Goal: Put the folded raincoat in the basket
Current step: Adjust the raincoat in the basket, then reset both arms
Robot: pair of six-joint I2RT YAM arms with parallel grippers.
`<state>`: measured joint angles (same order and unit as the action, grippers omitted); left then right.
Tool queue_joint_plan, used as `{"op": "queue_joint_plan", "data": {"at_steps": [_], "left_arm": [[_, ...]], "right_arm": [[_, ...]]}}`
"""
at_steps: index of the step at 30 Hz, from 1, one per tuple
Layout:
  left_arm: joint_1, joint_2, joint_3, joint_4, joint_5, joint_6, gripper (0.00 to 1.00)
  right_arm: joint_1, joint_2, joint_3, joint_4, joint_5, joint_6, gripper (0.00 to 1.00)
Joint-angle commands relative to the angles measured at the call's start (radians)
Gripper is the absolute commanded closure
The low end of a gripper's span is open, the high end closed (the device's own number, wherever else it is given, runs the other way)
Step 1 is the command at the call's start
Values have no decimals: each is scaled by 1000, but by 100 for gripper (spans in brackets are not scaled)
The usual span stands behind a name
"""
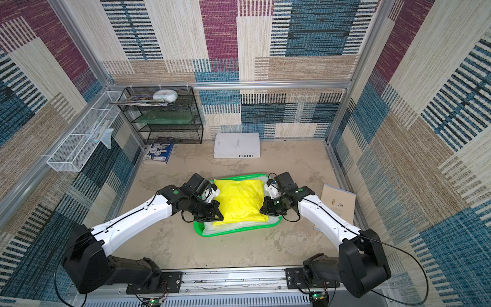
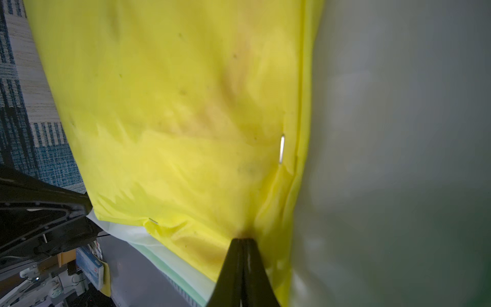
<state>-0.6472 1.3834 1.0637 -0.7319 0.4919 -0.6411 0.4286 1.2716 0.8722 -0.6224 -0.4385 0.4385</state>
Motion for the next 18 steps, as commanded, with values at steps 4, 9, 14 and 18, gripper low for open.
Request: {"op": "queue_joint_plan", "data": {"at_steps": [4,9,14,18], "left_arm": [[23,-38,104,-136,-129,64,81],[123,-118,165,-234,-467,85,29],[358,-248,4,-91,-765,40,1],[487,-352,-212,188,-876,43,1]], "right_arm": [[-4,-34,137,-89,196,1,56],[-29,-19,235,-90,503,19,40],[-149,13,202,75,656,0,22],[-280,31,83,252,658,25,21]]}}
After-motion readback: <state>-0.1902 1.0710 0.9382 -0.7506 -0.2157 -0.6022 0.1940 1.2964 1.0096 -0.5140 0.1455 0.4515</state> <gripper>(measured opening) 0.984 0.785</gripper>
